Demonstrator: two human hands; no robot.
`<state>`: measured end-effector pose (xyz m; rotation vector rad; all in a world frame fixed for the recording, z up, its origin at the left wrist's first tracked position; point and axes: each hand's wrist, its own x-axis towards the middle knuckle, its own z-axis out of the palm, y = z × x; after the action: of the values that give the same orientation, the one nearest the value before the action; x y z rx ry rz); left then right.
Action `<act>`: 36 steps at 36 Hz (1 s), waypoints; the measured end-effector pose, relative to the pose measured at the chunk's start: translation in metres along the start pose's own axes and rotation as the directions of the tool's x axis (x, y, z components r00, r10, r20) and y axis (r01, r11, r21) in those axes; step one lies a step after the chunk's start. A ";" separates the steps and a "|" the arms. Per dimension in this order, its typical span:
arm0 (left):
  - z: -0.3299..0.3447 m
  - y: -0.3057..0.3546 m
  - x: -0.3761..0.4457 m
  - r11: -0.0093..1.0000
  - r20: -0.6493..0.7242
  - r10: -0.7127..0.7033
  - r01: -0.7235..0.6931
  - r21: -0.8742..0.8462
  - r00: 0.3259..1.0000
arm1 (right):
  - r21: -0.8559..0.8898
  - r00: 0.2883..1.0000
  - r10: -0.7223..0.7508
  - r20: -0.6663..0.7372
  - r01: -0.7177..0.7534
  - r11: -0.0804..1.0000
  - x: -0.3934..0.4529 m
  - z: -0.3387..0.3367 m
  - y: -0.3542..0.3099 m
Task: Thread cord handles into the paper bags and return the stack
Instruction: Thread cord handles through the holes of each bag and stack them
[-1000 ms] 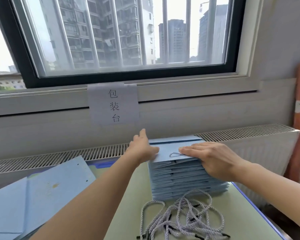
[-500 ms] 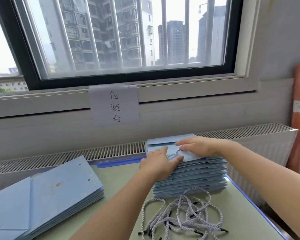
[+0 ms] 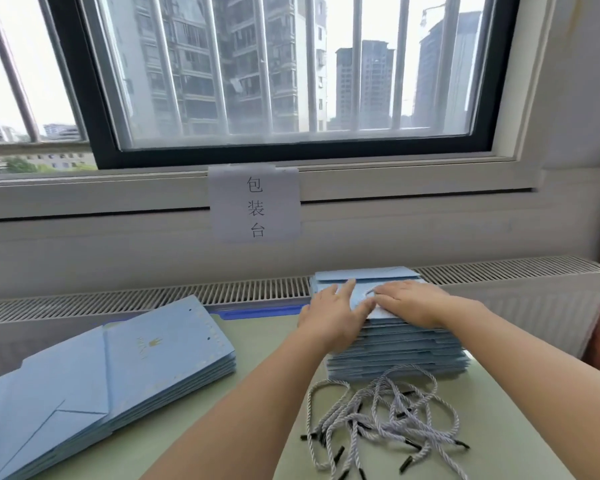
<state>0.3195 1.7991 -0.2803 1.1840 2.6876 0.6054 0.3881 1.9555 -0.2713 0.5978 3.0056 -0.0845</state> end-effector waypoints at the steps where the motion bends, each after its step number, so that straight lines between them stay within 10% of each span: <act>1: -0.005 -0.008 -0.005 1.000 -0.054 -0.008 0.007 -0.025 0.999 | -0.012 0.999 0.009 -0.039 -0.010 1.000 -0.001 -0.004 -0.002; 11: -0.036 -0.142 -0.083 0.850 -0.127 -0.413 0.432 0.302 0.902 | -0.090 0.823 -0.209 -0.528 0.191 0.978 -0.026 -0.022 -0.064; 18: -0.027 -0.173 -0.119 0.824 -0.092 -0.432 0.434 0.365 0.897 | -0.119 0.663 -0.468 -0.585 0.501 0.858 -0.047 0.013 -0.143; 27: -0.032 -0.164 -0.151 0.834 -0.209 -0.236 0.309 0.458 0.949 | 0.267 0.929 -0.230 -0.290 0.310 0.912 -0.061 0.049 -0.190; 31: -0.043 -0.145 -0.169 0.872 -0.271 -0.155 0.260 0.415 0.950 | 0.903 0.987 -0.059 0.148 -0.111 0.415 -0.060 0.050 -0.198; 36: -0.048 -0.111 -0.195 0.864 -0.228 -0.040 0.148 0.481 0.973 | 0.925 0.898 -0.281 0.339 -0.372 -0.071 -0.061 0.039 -0.197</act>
<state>0.3632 1.5739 -0.2889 1.1263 3.1825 0.0085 0.3714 1.7482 -0.2972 0.5368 1.7581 -2.2911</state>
